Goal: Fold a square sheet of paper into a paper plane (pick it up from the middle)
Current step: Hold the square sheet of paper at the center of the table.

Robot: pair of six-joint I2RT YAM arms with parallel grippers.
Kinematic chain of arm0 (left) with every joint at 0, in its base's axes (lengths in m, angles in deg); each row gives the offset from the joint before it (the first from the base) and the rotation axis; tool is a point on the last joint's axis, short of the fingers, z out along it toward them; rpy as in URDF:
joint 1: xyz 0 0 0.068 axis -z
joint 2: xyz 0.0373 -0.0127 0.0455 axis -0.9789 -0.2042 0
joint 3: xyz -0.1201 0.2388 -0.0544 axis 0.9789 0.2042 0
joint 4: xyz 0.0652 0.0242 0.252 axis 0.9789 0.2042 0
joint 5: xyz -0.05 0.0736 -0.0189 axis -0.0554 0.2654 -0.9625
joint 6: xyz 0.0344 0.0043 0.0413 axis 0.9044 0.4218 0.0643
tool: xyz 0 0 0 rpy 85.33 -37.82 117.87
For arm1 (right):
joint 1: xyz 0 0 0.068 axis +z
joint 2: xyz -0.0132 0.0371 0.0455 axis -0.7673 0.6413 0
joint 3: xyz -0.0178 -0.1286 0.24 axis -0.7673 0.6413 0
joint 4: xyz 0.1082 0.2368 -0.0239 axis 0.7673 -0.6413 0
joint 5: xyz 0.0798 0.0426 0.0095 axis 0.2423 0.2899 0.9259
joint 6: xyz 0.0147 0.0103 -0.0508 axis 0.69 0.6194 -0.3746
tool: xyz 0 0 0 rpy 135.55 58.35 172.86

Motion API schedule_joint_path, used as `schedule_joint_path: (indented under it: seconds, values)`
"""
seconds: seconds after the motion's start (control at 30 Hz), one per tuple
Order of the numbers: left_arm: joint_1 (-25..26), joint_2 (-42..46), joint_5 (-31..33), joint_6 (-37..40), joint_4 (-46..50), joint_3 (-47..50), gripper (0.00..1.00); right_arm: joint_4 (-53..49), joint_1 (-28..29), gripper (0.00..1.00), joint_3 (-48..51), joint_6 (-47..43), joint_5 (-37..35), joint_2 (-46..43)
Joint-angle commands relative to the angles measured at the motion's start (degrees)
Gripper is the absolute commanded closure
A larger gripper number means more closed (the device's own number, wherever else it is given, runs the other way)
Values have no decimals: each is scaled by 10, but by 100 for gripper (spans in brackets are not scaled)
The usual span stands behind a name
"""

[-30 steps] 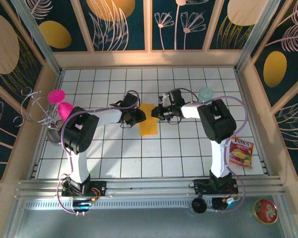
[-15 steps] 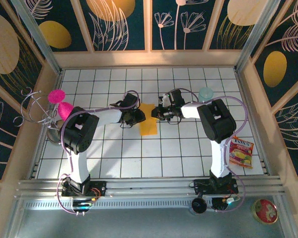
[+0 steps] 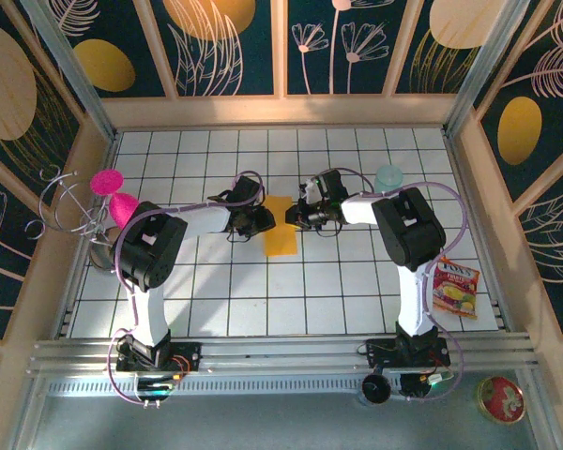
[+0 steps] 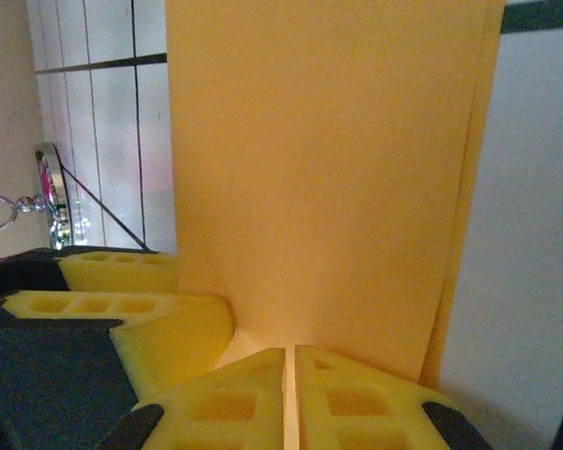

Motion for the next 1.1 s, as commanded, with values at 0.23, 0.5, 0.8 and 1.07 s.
schedule_joint_path:
  seconds: [0.23, 0.5, 0.8, 1.07]
  values:
    - [8, -95, 38, 13, 9, 30, 68, -53, 5, 89, -18, -29, -32, 21]
    - [8, -51, 49, 16, 25, 14, 60, -120, 5, 90, -25, -55, -89, 36]
    - [6, 75, 106, 21, 19, -7, 56, -147, 5, 95, -22, -52, -122, 57]
    - [6, 62, -76, -8, -100, 14, 81, -153, 6, 99, -19, -42, -132, 65]
